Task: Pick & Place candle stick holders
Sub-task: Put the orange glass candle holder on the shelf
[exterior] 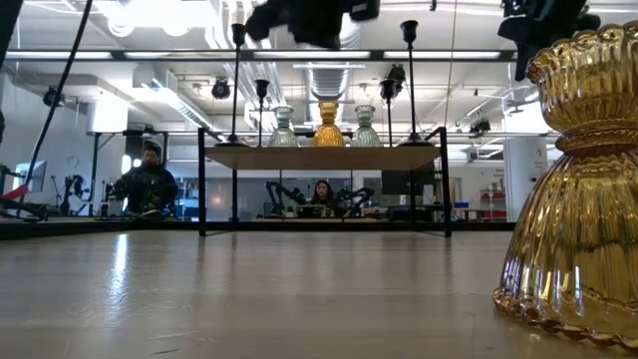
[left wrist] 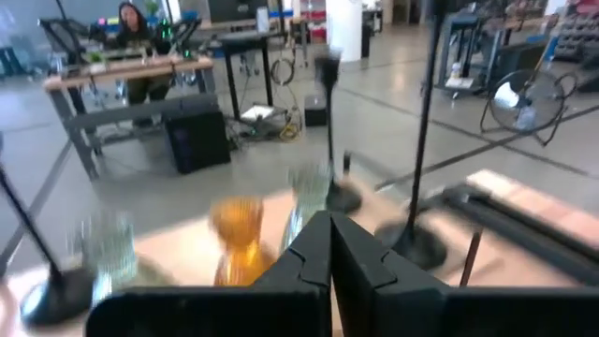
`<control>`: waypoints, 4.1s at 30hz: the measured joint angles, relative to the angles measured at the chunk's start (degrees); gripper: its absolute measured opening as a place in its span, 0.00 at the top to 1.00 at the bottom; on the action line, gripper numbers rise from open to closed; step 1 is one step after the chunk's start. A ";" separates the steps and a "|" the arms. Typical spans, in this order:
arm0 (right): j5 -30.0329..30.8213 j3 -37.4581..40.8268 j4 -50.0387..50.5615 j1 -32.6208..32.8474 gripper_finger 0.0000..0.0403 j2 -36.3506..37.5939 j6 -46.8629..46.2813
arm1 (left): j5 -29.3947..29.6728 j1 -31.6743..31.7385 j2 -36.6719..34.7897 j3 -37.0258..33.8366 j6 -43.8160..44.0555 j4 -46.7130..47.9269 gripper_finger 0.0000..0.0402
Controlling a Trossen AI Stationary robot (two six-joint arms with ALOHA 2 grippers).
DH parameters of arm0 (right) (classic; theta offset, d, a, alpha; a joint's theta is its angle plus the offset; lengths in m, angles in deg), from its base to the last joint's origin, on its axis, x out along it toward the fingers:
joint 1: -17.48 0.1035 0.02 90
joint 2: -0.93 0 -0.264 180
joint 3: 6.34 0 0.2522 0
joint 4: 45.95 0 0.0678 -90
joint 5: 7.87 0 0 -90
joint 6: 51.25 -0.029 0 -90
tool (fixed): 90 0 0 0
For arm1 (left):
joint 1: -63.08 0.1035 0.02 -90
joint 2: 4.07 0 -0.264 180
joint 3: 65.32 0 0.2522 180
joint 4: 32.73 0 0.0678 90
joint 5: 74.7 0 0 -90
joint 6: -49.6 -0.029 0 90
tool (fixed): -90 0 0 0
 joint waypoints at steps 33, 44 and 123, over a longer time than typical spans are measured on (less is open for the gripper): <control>0.24 3.26 -0.50 -1.62 0.50 2.05 -1.11 | -18.10 8.69 0.50 -19.21 0.35 -17.99 1.00; 0.24 3.23 -0.66 -1.62 0.50 2.03 -1.38 | -21.22 11.48 0.50 -19.21 0.30 -17.98 1.00; -43.43 -1.33 -15.88 21.14 0.64 0.38 -0.62 | -71.43 8.87 -39.93 -30.24 -17.08 -5.75 1.00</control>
